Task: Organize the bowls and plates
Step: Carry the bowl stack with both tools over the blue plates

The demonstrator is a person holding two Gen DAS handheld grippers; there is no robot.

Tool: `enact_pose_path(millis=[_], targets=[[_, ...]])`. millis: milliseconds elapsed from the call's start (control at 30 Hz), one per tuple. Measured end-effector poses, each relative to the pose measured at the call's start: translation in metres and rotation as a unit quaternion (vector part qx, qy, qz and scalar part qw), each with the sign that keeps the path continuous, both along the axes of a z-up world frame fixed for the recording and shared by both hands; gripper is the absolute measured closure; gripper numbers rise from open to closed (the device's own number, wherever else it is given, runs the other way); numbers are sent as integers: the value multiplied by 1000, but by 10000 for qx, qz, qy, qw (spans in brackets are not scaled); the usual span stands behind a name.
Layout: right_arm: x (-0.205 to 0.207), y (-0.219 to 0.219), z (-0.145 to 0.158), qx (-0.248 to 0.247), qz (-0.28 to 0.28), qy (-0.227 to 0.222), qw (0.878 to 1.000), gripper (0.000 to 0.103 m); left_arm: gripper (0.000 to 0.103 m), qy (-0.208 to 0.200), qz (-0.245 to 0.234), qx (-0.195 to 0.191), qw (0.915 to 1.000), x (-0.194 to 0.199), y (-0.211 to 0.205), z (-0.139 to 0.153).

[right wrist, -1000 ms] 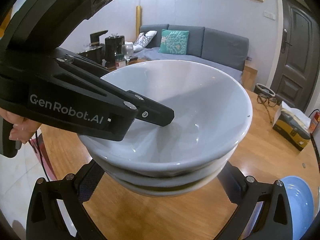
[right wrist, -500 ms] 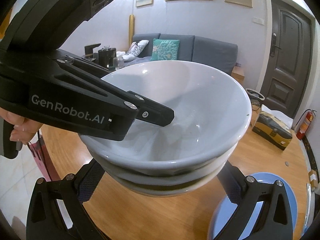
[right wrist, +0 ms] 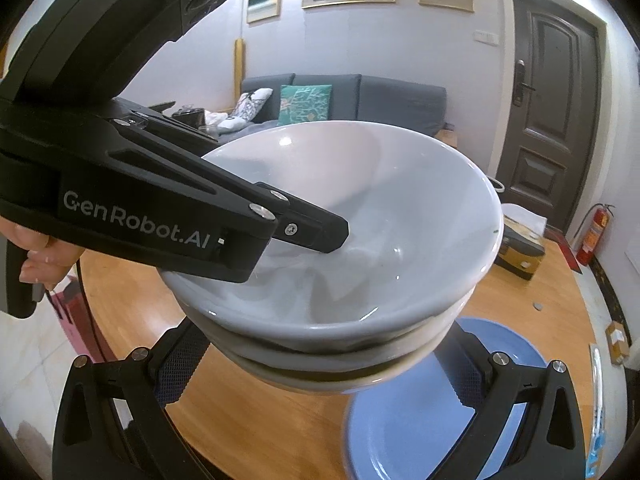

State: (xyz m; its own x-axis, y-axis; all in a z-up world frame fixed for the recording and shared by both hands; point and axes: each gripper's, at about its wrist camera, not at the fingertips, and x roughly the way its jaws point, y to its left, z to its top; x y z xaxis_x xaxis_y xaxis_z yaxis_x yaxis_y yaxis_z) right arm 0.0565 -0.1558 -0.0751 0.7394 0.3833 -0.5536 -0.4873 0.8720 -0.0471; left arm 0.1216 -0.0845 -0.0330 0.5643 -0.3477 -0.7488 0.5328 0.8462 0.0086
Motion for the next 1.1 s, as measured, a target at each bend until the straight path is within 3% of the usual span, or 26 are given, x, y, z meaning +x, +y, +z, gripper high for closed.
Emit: enact_pose_path(millis=[1100], targets=[[-6,-88,-4,124,-665,82,9977,2,63,117,-558,137,9983,13,-106,-10]])
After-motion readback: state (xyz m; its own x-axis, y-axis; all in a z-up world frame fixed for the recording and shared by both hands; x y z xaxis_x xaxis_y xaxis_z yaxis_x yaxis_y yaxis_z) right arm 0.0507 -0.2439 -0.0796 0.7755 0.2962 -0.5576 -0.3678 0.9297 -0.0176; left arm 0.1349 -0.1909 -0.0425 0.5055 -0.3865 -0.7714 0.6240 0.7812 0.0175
